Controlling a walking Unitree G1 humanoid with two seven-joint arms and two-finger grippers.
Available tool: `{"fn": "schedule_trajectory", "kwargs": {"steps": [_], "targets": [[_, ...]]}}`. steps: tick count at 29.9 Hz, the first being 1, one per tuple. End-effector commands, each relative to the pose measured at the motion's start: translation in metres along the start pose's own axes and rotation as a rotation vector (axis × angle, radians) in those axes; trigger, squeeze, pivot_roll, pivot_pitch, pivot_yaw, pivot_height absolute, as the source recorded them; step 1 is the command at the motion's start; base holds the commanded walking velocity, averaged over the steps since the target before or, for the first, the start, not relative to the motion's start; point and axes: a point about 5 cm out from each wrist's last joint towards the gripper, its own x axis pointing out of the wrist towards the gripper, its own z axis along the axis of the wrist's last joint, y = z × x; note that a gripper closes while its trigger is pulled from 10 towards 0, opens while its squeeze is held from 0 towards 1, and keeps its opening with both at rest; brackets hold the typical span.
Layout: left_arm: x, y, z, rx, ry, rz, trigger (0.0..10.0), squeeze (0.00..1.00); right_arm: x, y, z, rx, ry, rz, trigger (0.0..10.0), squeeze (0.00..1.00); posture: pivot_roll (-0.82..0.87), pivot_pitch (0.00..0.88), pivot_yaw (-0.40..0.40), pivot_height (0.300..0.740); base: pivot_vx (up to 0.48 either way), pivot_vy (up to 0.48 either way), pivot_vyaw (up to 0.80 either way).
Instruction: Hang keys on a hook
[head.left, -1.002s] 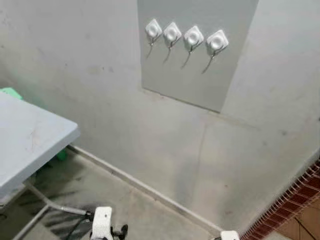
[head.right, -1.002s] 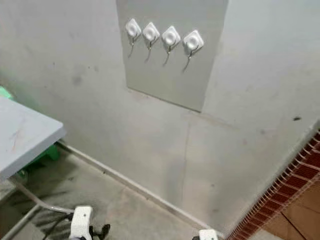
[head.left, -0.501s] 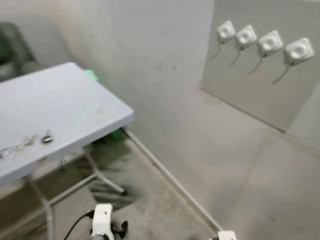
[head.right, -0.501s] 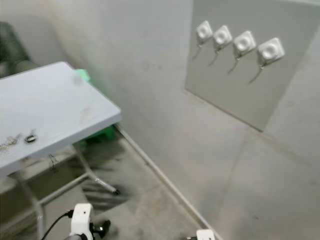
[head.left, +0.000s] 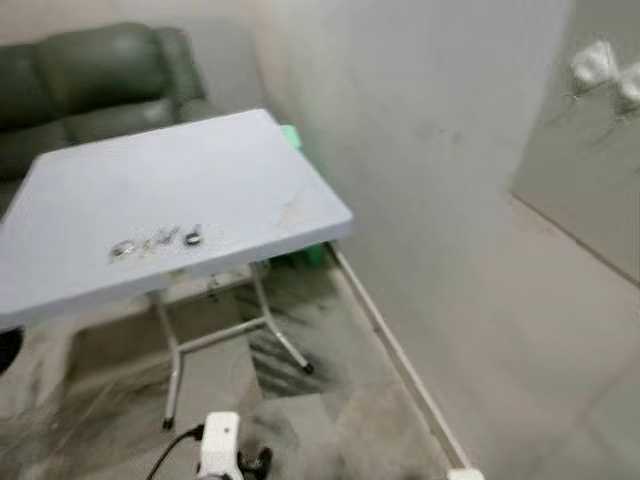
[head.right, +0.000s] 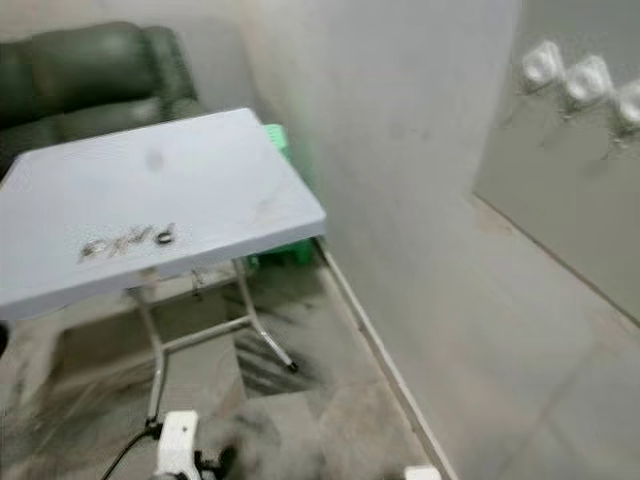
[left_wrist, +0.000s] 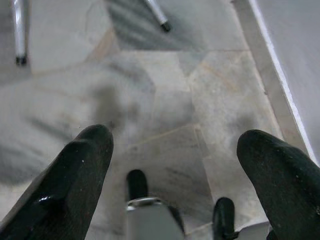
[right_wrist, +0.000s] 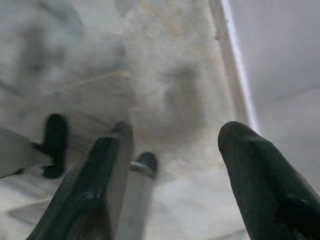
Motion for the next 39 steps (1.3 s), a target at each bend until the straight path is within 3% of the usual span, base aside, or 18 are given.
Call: {"fn": "schedule_trajectory", "kwargs": {"steps": [1, 27, 29, 32, 39], "targets": [[-0.0029, 0.0125, -0.0025, 0.007, 0.014, 0.039, 10.0, 0.0, 0.0036, 0.0116, 0.0087, 0.002, -0.023, 0.029, 10.0, 0.0, -0.08, 0.0, 0.027, 0.74, 0.0, 0.0, 0.8], [-0.0031, 0.0122, -0.0034, 0.023, 0.015, 0.041, 10.0, 0.0, 0.0031, 0.0114, 0.0072, 0.011, -0.019, 0.033, 10.0, 0.0, -0.07, 0.0, 0.022, 0.74, 0.0, 0.0, 0.8], [-0.0023, 0.01, -0.0022, 0.073, 0.022, 0.023, 10.0, 0.0, 0.0032, 0.0101, 0.007, 0.061, -0.016, 0.027, 10.0, 0.0, -0.07, 0.0, 0.022, 0.74, 0.0, 0.0, 0.0], [-0.0019, 0.0085, -0.0013, 0.119, 0.025, 0.01, 10.0, 0.0, 0.0031, 0.0105, 0.0063, 0.044, -0.011, 0.033, 10.0, 0.0, -0.06, 0.0, 0.017, 0.74, 0.0, 0.0, 0.0], [-0.001, 0.0102, 0.0041, 0.137, 0.012, 0.017, 10.0, 0.0, 0.003, 0.011, 0.0047, 0.041, 0.002, 0.035, 10.0, 0.0, -0.06, 0.0, 0.014, 0.74, 0.0, 0.0, 0.0]]}}
